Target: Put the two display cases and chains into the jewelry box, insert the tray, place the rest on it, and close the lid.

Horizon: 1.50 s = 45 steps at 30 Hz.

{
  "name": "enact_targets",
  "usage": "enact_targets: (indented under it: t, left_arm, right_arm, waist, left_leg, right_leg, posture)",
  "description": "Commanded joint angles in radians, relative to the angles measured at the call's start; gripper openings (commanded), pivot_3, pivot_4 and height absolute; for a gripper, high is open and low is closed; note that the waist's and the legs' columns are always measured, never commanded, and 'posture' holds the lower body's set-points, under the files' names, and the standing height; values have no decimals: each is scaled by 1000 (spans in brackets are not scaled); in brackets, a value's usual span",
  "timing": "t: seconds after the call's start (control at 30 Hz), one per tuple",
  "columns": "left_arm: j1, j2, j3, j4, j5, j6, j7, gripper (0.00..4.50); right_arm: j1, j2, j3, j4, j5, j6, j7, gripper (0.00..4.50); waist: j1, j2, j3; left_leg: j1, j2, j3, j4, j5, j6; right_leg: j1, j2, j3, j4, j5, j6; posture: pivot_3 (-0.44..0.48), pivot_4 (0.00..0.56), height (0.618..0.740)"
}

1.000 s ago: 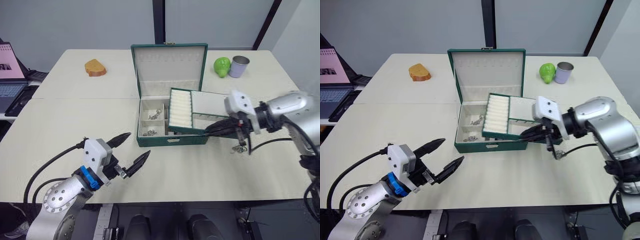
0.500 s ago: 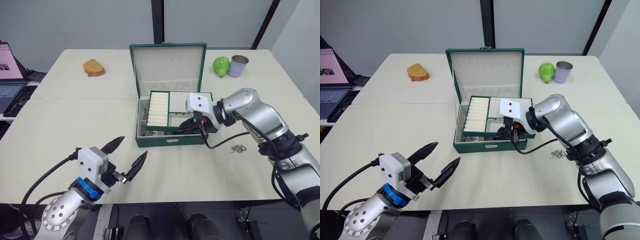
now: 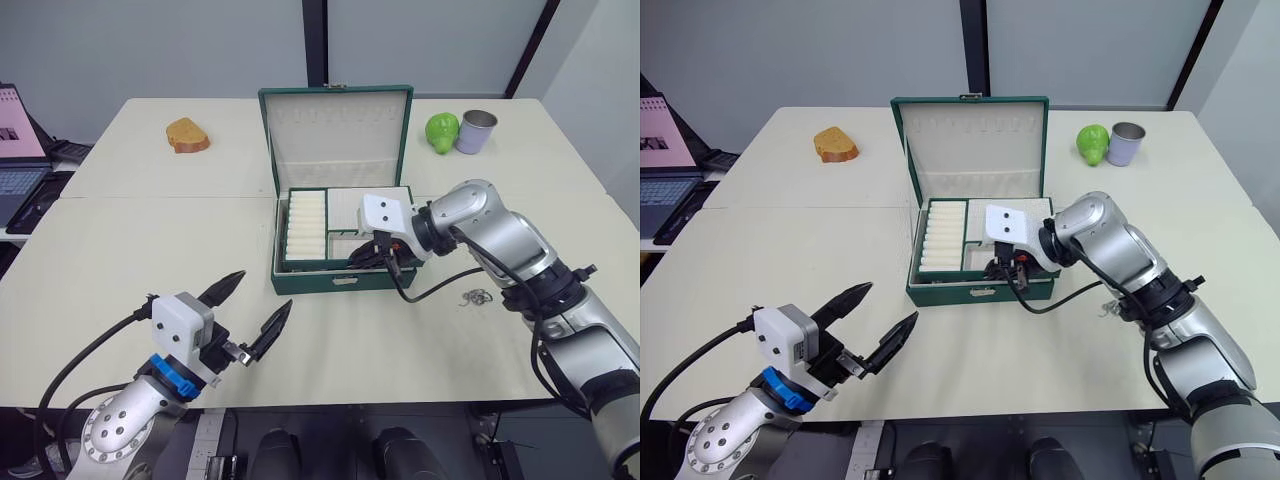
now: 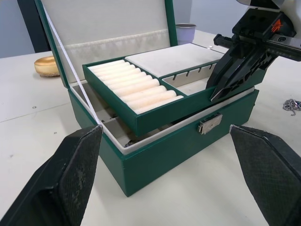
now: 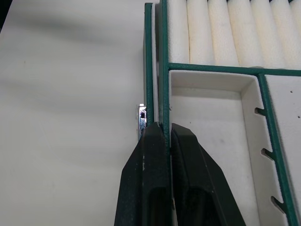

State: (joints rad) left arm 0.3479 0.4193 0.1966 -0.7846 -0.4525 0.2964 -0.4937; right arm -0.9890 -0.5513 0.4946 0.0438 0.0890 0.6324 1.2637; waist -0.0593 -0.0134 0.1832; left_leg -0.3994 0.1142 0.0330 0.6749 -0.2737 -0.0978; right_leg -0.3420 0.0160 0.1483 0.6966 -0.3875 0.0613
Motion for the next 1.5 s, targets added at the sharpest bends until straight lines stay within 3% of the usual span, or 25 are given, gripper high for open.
enact_targets:
  t: [0.03, 1.5]
  left_arm:
    - [1, 7, 6, -37, -6, -18, 1, 4500]
    - [10, 13, 1, -55, -21, 8, 22, 4500]
  right_arm:
    - [-20, 6, -8, -46, -11, -5, -6, 11]
    - [-50, 80, 15, 50, -64, -32, 21, 11]
  waist:
    - [0, 0, 0]
    - [-13, 0, 0]
  left_leg:
    - [0, 0, 0, 0, 0, 0]
    - [1, 0, 0, -9, 0, 0]
  right_leg:
    - [0, 0, 0, 0, 0, 0]
    - [-1, 0, 0, 0, 0, 0]
  posture:
    - [0, 150, 740]
    - [0, 150, 740]
